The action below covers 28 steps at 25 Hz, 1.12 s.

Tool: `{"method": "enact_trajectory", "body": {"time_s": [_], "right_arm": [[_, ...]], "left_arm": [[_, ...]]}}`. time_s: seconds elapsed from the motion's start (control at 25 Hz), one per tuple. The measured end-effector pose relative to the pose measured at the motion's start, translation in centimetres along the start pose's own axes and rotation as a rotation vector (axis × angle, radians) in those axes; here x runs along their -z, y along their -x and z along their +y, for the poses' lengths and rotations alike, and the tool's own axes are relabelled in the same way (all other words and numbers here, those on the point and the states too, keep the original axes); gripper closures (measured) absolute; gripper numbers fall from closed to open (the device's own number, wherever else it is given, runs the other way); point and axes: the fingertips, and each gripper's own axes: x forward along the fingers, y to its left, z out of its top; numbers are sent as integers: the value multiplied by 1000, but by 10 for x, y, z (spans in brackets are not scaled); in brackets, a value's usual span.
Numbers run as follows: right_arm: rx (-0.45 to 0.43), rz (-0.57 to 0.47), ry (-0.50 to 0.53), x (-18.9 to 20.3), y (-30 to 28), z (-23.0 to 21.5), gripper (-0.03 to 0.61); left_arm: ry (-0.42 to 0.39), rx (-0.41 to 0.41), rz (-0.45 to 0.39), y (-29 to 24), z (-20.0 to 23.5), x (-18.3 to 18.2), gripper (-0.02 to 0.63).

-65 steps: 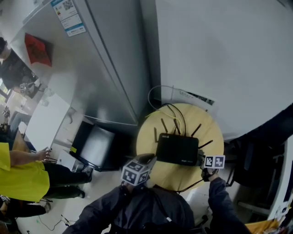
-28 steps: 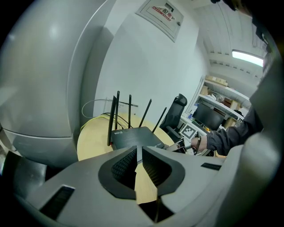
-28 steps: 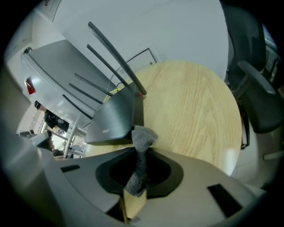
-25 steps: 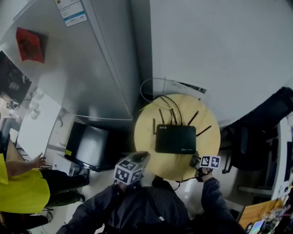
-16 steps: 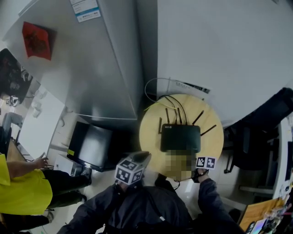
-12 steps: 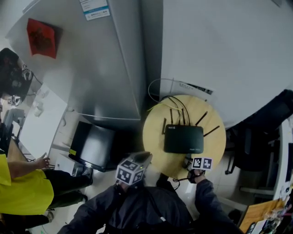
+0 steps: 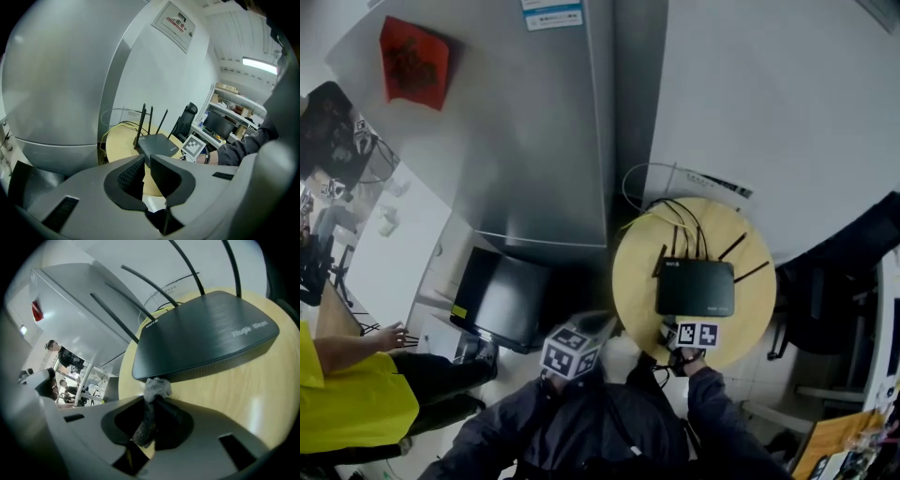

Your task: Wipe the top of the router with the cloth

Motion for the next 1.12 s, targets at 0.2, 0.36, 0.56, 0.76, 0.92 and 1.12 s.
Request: {"method": "enact_trajectory", "body": {"time_s": [0.2, 0.36, 0.56, 0.76, 0.92, 1.12], "right_arm": [[-17, -15, -19, 1, -7, 22, 505], [-38, -52, -62, -8, -13, 47, 505], [-5, -120, -106, -38, -28, 68, 505], [96, -66, -25, -68, -40, 65, 505], [91, -82, -146, -89, -47, 61, 505], [111, -119, -302, -99, -59, 50, 505]], "left_arm": [[8, 14, -5, 9, 12, 4, 588], [17, 18, -9, 12, 24, 6, 588], [26, 20, -24, 16, 36, 1, 588], [58, 3, -37, 22, 52, 1, 588], [90, -20, -56, 28, 64, 2, 588], [111, -37, -58, 32, 75, 5, 588]]}}
